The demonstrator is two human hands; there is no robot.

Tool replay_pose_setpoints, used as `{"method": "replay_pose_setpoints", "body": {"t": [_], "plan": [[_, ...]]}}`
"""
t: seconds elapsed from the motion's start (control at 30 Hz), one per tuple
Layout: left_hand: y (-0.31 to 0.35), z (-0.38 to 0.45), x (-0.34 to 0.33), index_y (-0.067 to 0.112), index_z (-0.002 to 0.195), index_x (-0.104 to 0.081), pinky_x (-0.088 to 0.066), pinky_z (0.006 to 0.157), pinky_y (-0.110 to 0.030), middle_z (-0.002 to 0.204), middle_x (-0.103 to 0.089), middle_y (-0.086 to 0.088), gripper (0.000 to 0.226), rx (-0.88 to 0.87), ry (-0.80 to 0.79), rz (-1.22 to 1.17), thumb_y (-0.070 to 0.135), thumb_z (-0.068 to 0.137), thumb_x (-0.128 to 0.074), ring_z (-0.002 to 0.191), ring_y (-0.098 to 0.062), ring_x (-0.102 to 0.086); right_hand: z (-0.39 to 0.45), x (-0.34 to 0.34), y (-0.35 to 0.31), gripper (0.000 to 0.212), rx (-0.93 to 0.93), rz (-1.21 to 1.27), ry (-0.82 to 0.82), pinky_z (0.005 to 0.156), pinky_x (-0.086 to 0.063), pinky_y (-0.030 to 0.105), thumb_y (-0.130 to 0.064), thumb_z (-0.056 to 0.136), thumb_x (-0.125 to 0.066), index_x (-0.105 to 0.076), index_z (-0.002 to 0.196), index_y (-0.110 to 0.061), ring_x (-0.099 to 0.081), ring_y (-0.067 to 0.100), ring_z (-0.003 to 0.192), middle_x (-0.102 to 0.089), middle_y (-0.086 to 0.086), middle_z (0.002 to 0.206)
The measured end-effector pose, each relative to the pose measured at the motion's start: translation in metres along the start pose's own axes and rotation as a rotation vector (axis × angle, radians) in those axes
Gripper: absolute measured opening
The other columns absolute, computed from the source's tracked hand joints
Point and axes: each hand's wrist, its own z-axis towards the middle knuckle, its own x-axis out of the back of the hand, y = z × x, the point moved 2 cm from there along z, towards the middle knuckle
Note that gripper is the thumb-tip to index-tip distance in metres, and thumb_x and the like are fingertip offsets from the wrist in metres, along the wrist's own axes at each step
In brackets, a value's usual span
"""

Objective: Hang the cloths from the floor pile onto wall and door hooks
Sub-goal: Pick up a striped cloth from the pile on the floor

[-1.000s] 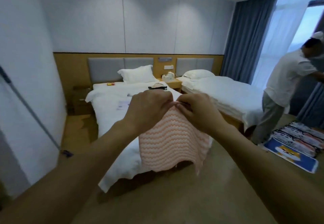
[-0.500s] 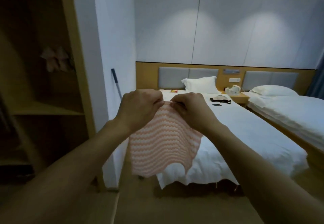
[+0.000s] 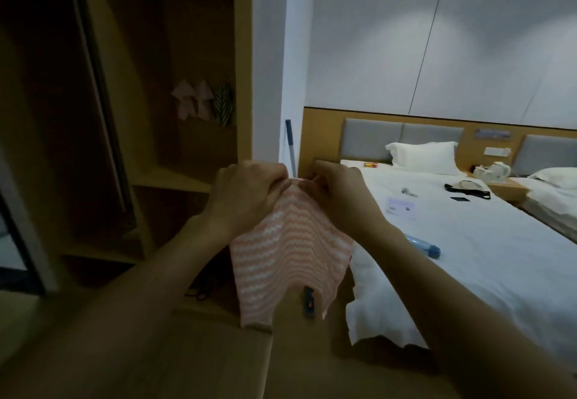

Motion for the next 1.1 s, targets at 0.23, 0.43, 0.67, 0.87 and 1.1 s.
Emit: {"method": "replay_pose_setpoints", "body": {"t": [0.23, 0.43, 0.67, 0.87, 1.1], "plan": [[-0.089, -0.007, 0.025, 0.021, 0.093, -0.07, -0.051, 0.071, -0.039, 0.086, -0.065, 0.006, 0.028, 0.095, 0.01, 0.029, 0.039, 0.097, -0.049, 0.08, -0.012, -0.06, 0.058, -0.057, -0.054, 0.018, 0.143, 0.04, -0.02, 0.077, -0.047, 0.019, -0.021, 0.097, -0.054, -0.07, 0.097, -0.015, -0.058, 0.008, 0.075, -0.069, -0.001, 0.089], [-0.162, 0.01, 0.037, 0.022, 0.095, -0.072, -0.05, 0.071, -0.035, 0.089, -0.065, 0.006, 0.026, 0.175, 0.042, 0.109, 0.036, 0.098, -0.05, 0.083, -0.012, -0.06, 0.13, -0.105, -0.082, 0.016, 0.244, 0.079, 0.006, 0.066, -0.036, 0.007, -0.022, 0.096, -0.056, -0.071, 0.092, -0.016, -0.055, 0.005, 0.07, -0.066, -0.004, 0.082], [-0.252, 0.058, 0.043, 0.02, 0.095, -0.072, -0.048, 0.069, -0.033, 0.09, -0.067, 0.004, 0.025, 0.216, 0.106, 0.246, 0.034, 0.097, -0.052, 0.084, -0.012, -0.06, 0.239, -0.165, -0.101, 0.016, 0.364, 0.096, 0.111, 0.058, -0.024, 0.003, -0.023, 0.093, -0.06, -0.075, 0.093, -0.017, -0.044, -0.003, 0.059, -0.068, -0.006, 0.081], [-0.334, 0.115, 0.031, 0.021, 0.093, -0.07, -0.047, 0.065, -0.029, 0.087, -0.065, 0.006, 0.026, 0.234, 0.12, 0.304, 0.036, 0.098, -0.05, 0.079, -0.009, -0.058, 0.336, -0.204, -0.102, 0.016, 0.424, 0.122, 0.146, 0.055, -0.03, 0.008, -0.023, 0.092, -0.062, -0.075, 0.088, -0.014, -0.047, 0.002, 0.058, -0.068, -0.003, 0.076], [-0.409, 0.164, 0.004, 0.023, 0.093, -0.07, -0.051, 0.068, -0.035, 0.088, -0.065, 0.009, 0.026, 0.271, 0.152, 0.319, 0.039, 0.097, -0.05, 0.081, -0.01, -0.058, 0.417, -0.244, -0.098, 0.017, 0.449, 0.112, 0.14, 0.066, -0.049, 0.021, -0.022, 0.094, -0.06, -0.074, 0.094, -0.013, -0.06, 0.009, 0.069, -0.071, 0.0, 0.083]]}}
